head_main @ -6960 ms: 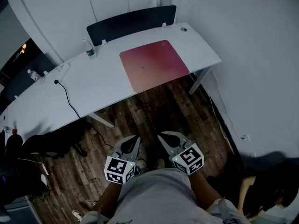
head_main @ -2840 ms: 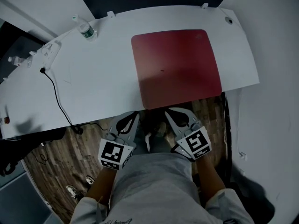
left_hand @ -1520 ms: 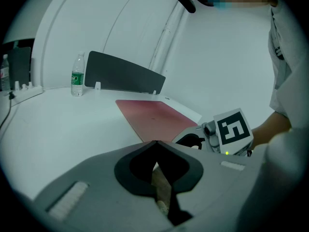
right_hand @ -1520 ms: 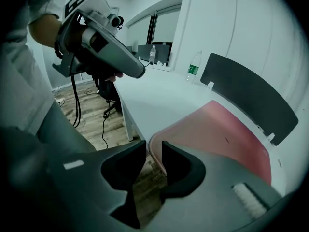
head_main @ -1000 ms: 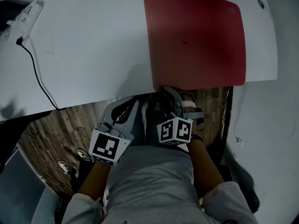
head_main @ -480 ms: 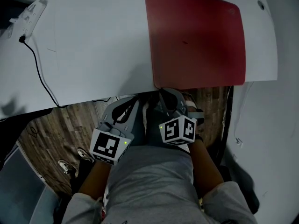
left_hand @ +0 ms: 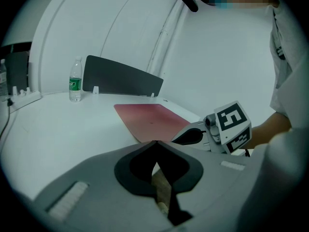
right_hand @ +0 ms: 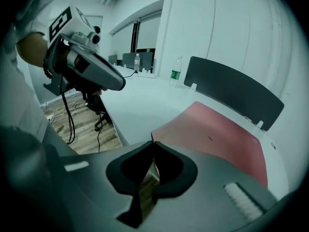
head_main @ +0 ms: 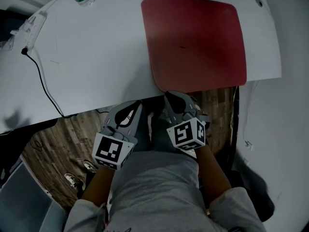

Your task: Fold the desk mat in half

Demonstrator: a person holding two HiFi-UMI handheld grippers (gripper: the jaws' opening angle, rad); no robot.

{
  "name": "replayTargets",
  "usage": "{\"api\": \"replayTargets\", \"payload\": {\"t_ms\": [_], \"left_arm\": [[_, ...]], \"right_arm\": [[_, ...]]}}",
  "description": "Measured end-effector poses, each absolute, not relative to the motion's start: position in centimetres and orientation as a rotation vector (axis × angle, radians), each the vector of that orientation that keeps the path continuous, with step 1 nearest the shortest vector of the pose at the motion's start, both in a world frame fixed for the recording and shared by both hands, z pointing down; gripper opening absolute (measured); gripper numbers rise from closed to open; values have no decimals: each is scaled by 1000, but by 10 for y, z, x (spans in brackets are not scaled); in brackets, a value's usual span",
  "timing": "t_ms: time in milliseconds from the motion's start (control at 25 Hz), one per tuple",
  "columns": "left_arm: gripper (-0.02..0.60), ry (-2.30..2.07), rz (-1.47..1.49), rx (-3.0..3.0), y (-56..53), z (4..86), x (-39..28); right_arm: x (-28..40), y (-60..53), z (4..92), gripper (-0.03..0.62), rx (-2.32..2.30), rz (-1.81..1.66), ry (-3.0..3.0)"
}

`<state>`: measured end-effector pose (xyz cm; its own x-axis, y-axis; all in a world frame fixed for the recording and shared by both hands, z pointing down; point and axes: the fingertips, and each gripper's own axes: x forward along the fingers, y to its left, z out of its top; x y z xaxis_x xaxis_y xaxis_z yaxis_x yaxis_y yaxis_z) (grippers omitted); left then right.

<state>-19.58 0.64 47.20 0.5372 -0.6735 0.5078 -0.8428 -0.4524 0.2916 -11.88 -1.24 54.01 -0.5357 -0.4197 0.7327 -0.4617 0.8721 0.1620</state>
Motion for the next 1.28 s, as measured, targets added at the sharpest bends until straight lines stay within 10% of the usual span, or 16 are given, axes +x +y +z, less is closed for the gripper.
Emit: {"api": "replayTargets", "payload": {"t_ms": [1280], "left_arm": [[19,-1163,399,2444,-34,404,-117]], "right_arm": [[-41,-49,449,17,946,186,-2347]]}}
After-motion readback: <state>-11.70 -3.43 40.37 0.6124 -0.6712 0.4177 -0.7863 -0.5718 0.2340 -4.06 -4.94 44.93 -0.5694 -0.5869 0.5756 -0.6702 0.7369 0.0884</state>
